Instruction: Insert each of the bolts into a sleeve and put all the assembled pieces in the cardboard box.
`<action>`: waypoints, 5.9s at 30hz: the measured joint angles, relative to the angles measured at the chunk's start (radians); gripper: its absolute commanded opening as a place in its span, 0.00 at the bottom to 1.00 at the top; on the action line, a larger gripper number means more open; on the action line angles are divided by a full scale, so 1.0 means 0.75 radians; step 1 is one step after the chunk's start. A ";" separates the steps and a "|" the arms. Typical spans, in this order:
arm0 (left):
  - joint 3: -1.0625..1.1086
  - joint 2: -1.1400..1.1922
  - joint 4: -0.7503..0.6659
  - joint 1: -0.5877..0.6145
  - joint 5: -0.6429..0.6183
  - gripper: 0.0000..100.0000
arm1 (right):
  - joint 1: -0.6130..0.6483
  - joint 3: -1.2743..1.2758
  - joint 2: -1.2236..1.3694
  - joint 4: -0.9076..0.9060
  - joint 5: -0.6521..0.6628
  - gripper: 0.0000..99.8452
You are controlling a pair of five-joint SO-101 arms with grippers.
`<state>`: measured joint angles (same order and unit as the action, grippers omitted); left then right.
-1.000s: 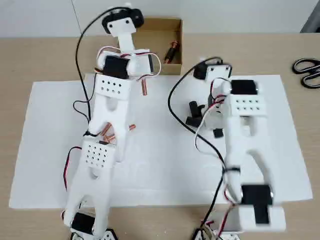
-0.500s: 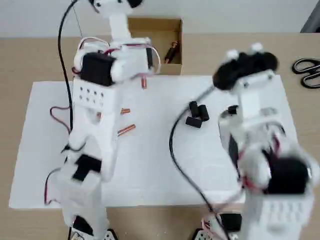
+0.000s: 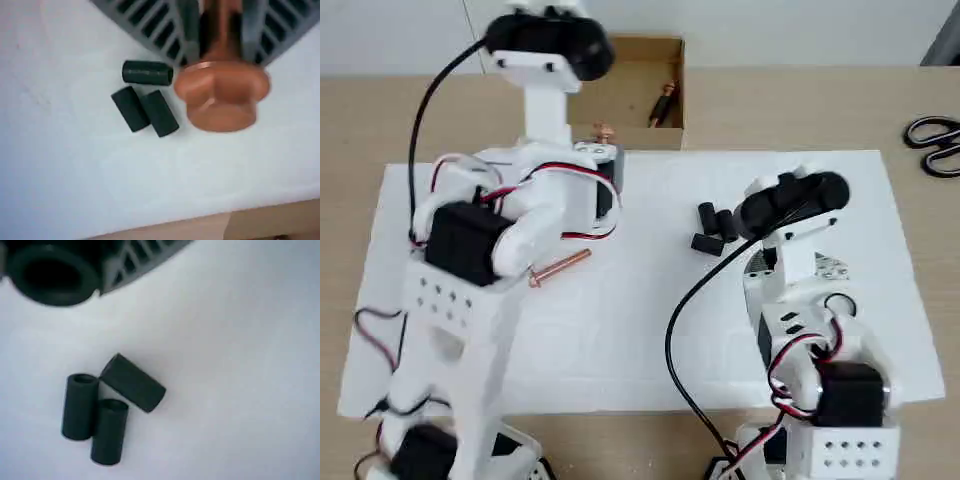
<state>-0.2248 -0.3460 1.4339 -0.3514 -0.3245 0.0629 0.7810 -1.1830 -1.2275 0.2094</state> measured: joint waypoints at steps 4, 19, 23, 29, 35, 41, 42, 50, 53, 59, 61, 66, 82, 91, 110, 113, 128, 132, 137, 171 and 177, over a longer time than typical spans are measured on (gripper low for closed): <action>0.293 -0.115 -0.264 0.002 -0.006 0.01 | 0.080 0.192 -0.092 0.135 -0.084 0.03; 1.043 -0.235 -1.101 -0.023 -0.119 0.01 | 0.409 0.820 -0.544 0.620 -0.403 0.03; 1.109 -0.239 -1.142 -0.119 -0.125 0.01 | 0.409 0.962 -0.581 0.767 -0.411 0.03; 1.109 -0.239 -1.146 -0.231 -0.127 0.01 | 0.415 1.031 -0.646 0.810 -0.516 0.00; 1.113 -0.239 -1.158 -0.260 -0.127 0.01 | 0.419 1.031 -0.667 0.810 -0.548 0.00; 1.166 -0.241 -1.297 -0.264 -0.127 0.01 | 0.493 1.056 -0.667 0.812 -0.550 0.00; 1.187 -0.241 -1.332 -0.266 -0.127 0.01 | 0.495 1.062 -0.667 0.812 -0.550 0.00; 1.340 -0.241 -1.491 -0.325 -0.070 0.01 | 0.499 1.066 -0.667 0.812 -0.550 0.00; 1.373 -0.241 -1.514 -0.333 -0.055 0.01 | 0.503 1.066 -0.667 0.812 -0.550 0.00; 1.432 -0.342 -1.514 -0.333 -0.053 0.01 | 0.503 1.066 -0.667 0.812 -0.550 0.00; 1.469 -0.393 -1.514 -0.333 -0.053 0.01 | 0.503 1.066 -0.667 0.812 -0.550 0.00; 1.528 -0.438 -1.520 -0.336 -0.053 0.01 | 0.503 1.066 -0.667 0.812 -0.550 0.00; 1.532 -0.440 -1.530 -0.389 -0.051 0.01 | 0.503 1.068 -0.667 0.812 -0.550 0.00; 1.673 -0.440 -1.747 -0.346 0.004 0.01 | 0.503 1.068 -0.667 0.812 -0.550 0.00; 1.708 -0.442 -1.698 -0.370 0.027 0.01 | 0.503 1.068 -0.667 0.812 -0.550 0.00; 1.708 -0.442 -1.667 -0.370 0.027 0.01 | 0.503 1.068 -0.667 0.812 -0.552 0.00; 1.702 -0.481 -1.479 -0.372 0.027 0.01 | 0.505 1.080 -0.665 0.812 -0.552 0.00; 1.702 -0.483 -1.461 -0.372 0.027 0.01 | 0.505 1.080 -0.665 0.812 -0.552 0.00; 1.702 -0.483 -1.461 -0.372 0.027 0.01 | 0.505 1.080 -0.665 0.812 -0.552 0.00; 1.667 -0.495 -1.279 -0.374 0.029 0.01 | 0.509 1.084 -0.663 0.810 -0.550 0.00; 1.661 -0.495 -1.262 -0.374 0.029 0.01 | 0.509 1.084 -0.663 0.810 -0.550 0.00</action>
<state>1.0211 -0.7173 0.4872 -0.6322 -0.3030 0.4450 1.5942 -1.6801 -0.6199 -0.2033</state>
